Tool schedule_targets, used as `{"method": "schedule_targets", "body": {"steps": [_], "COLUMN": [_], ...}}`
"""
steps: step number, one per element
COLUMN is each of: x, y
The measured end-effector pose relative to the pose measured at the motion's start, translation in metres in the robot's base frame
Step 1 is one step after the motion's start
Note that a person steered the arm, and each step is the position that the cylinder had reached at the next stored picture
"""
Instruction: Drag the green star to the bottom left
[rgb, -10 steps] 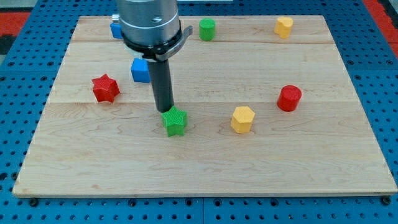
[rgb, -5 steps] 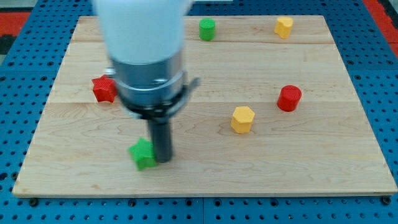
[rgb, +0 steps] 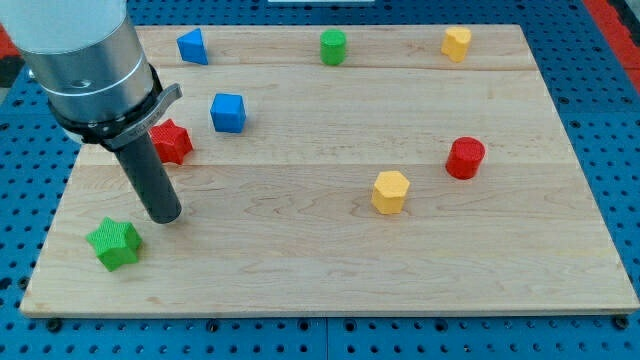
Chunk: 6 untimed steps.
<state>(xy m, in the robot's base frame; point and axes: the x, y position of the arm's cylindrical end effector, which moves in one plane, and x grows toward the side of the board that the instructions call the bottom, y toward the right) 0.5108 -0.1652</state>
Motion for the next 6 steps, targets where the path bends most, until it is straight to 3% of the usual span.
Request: {"method": "schedule_targets", "body": {"steps": [1,6], "x": [-0.025,-0.038], "y": [0.024,0.007]}}
